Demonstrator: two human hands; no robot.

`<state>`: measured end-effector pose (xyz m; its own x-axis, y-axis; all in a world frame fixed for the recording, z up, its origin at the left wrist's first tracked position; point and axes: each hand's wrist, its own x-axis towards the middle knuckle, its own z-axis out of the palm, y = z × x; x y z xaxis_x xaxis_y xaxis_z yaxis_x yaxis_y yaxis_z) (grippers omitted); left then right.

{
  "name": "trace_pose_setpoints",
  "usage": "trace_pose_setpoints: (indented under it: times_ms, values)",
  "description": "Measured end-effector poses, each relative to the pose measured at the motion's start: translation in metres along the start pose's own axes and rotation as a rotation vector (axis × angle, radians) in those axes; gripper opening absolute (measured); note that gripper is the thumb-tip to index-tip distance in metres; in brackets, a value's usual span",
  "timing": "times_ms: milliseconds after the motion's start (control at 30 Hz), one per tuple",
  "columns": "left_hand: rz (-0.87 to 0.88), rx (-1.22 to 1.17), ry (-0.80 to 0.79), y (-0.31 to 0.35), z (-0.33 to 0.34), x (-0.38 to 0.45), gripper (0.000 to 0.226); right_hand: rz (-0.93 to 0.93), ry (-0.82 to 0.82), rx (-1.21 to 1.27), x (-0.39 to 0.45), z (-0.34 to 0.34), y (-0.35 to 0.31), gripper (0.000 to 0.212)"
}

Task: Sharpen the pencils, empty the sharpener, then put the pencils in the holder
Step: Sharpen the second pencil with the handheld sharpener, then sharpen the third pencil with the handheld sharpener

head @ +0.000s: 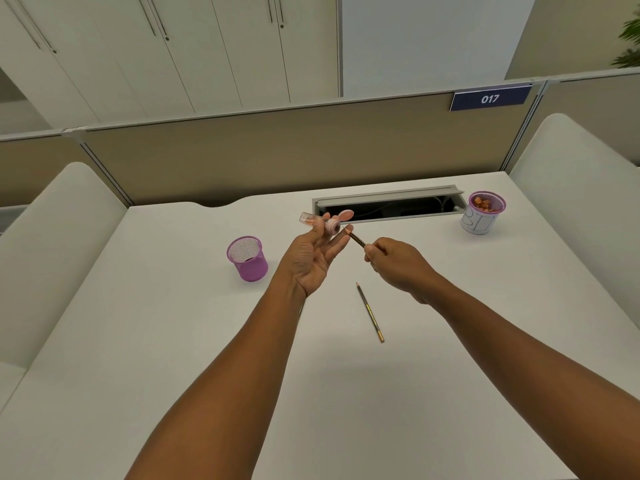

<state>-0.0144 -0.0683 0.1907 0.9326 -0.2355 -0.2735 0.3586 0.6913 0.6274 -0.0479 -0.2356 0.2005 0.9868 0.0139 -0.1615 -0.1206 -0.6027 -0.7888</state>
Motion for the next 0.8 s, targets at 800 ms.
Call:
trace_pose_setpoints:
  times_ms: [800]
  values:
    - [-0.065, -0.121, 0.213, -0.019, -0.06, 0.007, 0.019, 0.256, 0.15, 0.015, 0.035, 0.042, 0.098, 0.013]
